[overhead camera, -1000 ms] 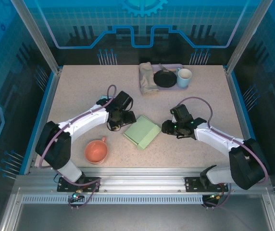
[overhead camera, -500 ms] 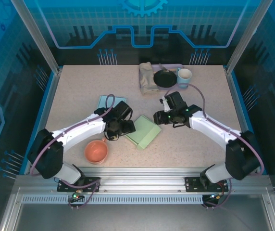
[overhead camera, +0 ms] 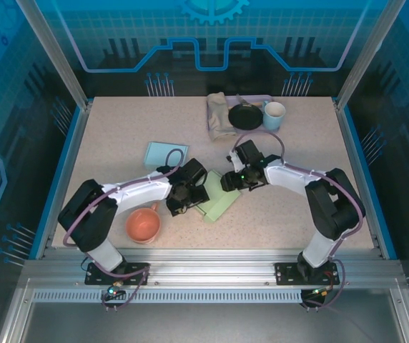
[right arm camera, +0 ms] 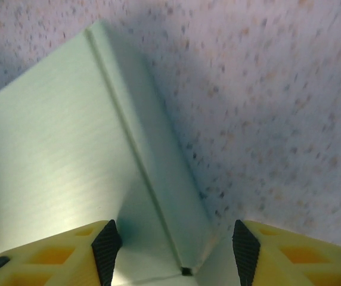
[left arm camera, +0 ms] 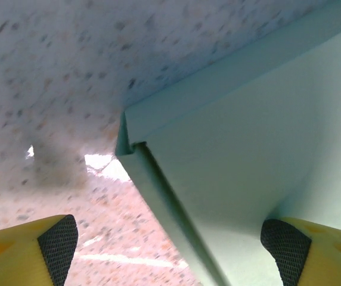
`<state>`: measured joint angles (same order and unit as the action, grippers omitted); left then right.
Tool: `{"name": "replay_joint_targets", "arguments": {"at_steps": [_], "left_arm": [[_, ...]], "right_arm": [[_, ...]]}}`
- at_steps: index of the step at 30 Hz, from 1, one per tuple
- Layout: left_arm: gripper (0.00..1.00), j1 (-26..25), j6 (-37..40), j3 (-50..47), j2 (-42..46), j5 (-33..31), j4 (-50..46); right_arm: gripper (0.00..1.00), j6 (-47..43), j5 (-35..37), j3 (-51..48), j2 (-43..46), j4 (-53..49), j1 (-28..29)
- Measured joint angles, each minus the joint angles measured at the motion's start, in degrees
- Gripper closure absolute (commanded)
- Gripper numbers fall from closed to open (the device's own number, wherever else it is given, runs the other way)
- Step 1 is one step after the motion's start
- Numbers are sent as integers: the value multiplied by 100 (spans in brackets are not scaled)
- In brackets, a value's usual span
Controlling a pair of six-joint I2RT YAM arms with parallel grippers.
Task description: Fold the paper box
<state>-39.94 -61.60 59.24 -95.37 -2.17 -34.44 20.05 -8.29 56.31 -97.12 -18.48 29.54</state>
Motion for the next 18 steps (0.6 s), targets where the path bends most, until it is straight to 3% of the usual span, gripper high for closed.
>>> {"name": "replay_joint_targets", "arguments": {"at_steps": [7, 18], "left_arm": [[12, 289, 339, 960, -839, 4, 50], [10, 533, 649, 1375, -1104, -50, -345]], "right_arm": [[44, 903, -293, -929, 756, 299, 111], [42, 1145, 92, -916, 1226, -72, 352]]}}
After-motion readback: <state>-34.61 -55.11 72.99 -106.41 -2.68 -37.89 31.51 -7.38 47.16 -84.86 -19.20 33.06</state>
